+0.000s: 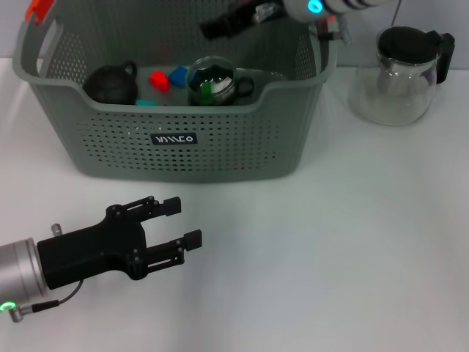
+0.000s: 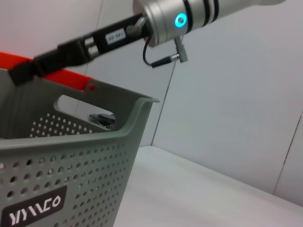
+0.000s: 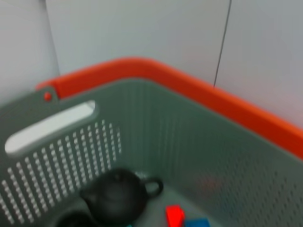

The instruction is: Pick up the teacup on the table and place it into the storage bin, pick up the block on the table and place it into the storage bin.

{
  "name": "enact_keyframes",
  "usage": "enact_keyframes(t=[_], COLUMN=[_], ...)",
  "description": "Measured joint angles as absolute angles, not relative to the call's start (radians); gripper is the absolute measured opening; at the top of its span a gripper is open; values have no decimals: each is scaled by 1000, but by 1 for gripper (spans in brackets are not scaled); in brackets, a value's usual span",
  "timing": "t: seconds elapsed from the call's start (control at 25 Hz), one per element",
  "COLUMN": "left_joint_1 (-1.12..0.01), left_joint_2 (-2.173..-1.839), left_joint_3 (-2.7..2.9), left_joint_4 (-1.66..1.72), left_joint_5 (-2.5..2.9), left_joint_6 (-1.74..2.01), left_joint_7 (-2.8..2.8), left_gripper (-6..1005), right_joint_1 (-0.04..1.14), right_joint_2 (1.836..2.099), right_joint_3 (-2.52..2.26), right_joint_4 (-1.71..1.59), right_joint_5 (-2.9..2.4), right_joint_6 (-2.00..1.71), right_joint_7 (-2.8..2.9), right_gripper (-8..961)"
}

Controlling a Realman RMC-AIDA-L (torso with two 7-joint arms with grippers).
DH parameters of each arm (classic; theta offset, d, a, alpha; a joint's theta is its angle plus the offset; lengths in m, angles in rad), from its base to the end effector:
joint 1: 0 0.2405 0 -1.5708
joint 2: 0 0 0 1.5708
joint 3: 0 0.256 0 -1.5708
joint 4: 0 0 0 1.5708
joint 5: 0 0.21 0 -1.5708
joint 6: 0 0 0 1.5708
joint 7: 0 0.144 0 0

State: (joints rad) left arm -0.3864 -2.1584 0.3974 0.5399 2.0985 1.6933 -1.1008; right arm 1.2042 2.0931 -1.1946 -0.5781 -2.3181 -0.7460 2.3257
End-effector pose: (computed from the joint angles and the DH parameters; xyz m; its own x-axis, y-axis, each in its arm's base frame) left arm -0.2978 0.2596 -0.0247 0.6840 0.3105 0.6601 0.5194 -0.8427 -0.1418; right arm 0.0426 0.4878 -0.0578 0.8848 -0.3882 -0.2577 -0.4659 -0.7326 -0.4961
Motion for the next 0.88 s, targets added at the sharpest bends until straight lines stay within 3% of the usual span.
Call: enact_keyframes(t=[0.16,0.36,0.6,0.88], left_joint_1=[-385,-381,-379,-385], left_joint_2=[-2158,-2158,-2152,-2130], left_joint_3=[397,397,397,400], left_joint_4=[540,540,540,550], left_joint_5=[2099,2099,2100,2109], left_joint_6=[1696,1694,1711,1795], left_joint_7=[-1102,-1102,-1097,-1097], left_gripper=[723,723,723,723], right_joint_1=[1046,772,481,378], right_joint_2=[2092,2089,2076,2064], right_joint_3=[-1182,-1087,-963,-936], right_joint_4=[-829,-1034,-890,-810], right_joint_5=[-2177,-1765,-1352,-1548], right_joint_6=[-856,-1066,-1500,-1694], right_joint_7=[2288,2008,1478,1312], right_gripper=[686,699,715,718])
